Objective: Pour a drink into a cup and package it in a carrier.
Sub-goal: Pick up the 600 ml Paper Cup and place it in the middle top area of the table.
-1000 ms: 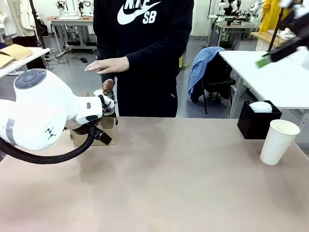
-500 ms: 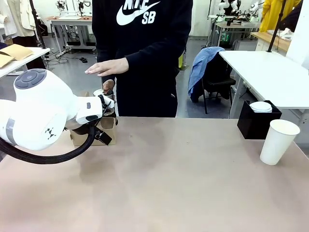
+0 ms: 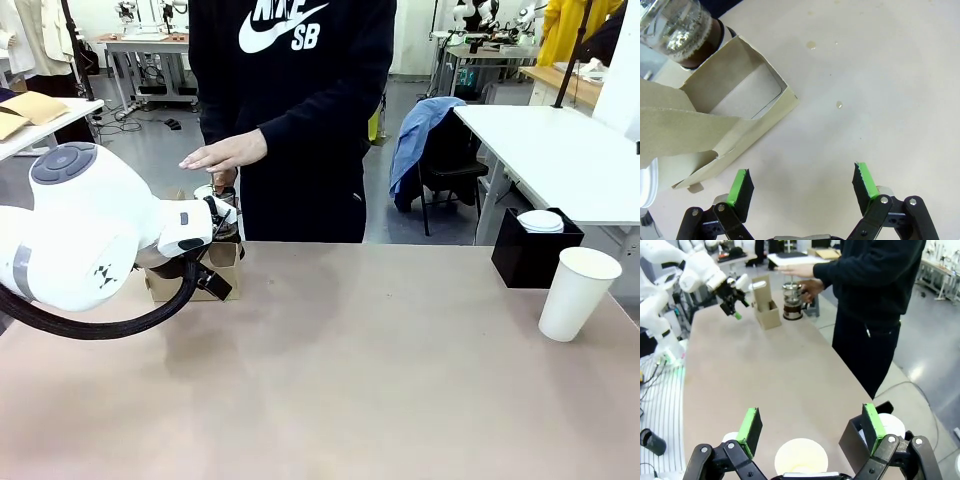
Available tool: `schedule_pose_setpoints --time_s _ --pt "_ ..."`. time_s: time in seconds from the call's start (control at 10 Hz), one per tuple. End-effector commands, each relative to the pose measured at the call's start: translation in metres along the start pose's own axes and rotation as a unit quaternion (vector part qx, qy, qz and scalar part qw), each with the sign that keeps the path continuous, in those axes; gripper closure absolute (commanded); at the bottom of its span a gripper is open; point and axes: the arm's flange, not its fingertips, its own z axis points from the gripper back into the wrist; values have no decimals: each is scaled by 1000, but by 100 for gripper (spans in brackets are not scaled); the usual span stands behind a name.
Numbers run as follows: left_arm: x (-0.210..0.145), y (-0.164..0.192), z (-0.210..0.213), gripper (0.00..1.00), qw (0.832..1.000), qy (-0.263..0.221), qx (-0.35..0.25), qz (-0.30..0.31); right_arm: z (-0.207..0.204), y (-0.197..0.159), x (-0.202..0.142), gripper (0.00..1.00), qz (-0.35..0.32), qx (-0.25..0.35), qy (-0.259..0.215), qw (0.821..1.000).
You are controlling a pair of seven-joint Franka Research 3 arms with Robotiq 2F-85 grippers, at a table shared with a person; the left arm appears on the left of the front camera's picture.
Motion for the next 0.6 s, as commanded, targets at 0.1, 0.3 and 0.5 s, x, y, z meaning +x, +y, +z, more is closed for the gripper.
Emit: schedule_pose_setpoints --time_s 0.1,0.3,0.5 --pt "0 0 0 0 1000 0 0 0 8 -17 -76 0 -6 -3 -96 995" --pt "0 0 0 0 1000 0 0 0 5 -18 -134 0 27 -4 -162 986" --pt "0 0 0 0 1000 0 0 0 -12 -23 -185 0 16 6 -188 982"
